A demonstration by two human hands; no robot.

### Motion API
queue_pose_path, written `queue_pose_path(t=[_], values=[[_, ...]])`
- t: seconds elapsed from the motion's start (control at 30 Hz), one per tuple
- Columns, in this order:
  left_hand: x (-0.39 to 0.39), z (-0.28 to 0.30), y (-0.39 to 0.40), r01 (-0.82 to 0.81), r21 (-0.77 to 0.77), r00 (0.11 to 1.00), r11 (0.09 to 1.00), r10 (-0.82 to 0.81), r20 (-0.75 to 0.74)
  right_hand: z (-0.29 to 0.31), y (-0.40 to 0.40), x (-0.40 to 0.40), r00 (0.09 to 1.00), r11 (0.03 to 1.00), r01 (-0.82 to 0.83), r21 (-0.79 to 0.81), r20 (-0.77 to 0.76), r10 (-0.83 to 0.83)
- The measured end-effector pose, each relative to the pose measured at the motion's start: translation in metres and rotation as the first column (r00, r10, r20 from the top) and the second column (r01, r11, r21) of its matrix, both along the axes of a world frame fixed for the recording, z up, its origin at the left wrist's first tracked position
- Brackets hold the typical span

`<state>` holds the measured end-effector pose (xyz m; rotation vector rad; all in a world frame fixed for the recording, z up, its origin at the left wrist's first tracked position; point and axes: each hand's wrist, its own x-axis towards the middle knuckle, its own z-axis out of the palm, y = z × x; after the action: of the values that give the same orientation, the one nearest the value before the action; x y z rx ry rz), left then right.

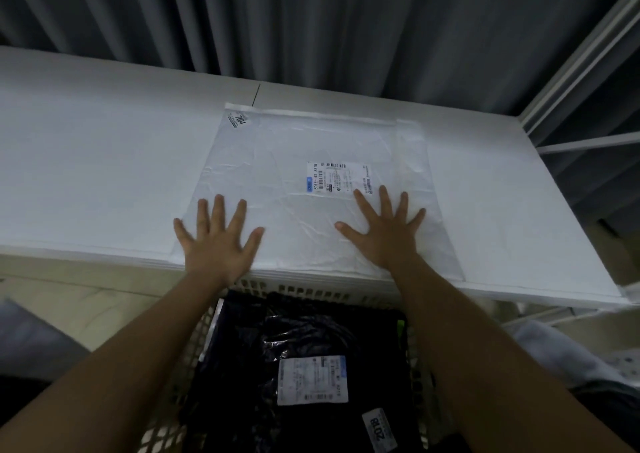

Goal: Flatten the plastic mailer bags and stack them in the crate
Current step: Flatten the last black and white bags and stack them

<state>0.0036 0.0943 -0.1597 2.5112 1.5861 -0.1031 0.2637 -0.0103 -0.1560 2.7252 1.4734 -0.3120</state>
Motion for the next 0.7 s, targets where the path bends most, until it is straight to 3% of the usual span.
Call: queue_pose_path(t=[0.17,0.23,0.3,0.4,0.53,0.7], values=[[0.005,0.006,0.011,-0.002,-0.136,0.997,0.991,-0.009,-0.076,0.003,-0.001,0.003,1.000,0.998,-0.011,-0.055,-0.023,0.010],[0.011,0.015,0.022,-0.043,-0.178,0.998,0.983,0.036,-0.042,0.007,0.002,0.006,0.998,0.999,-0.015,-0.036,-0.065,0.013],[0.019,0.023,0.037,-0.095,-0.100,0.992,0.990,0.103,0.079,0.008,0.005,0.012,0.995,0.990,0.038,0.134,-0.095,-0.026],[0.029,0.025,0.064,-0.200,0.068,0.955,0.977,0.179,0.236,0.015,0.008,0.026,0.979,0.860,0.201,0.468,-0.074,-0.188],[0.039,0.028,0.094,-0.364,-0.040,0.889,0.931,0.360,0.284,0.024,0.018,0.052,0.890,0.839,0.456,0.298,-0.148,-0.431],[0.048,0.026,0.104,-0.361,-0.033,0.905,0.932,0.359,0.229,0.018,0.025,0.065,0.885,0.860,0.462,0.217,-0.047,-0.463]])
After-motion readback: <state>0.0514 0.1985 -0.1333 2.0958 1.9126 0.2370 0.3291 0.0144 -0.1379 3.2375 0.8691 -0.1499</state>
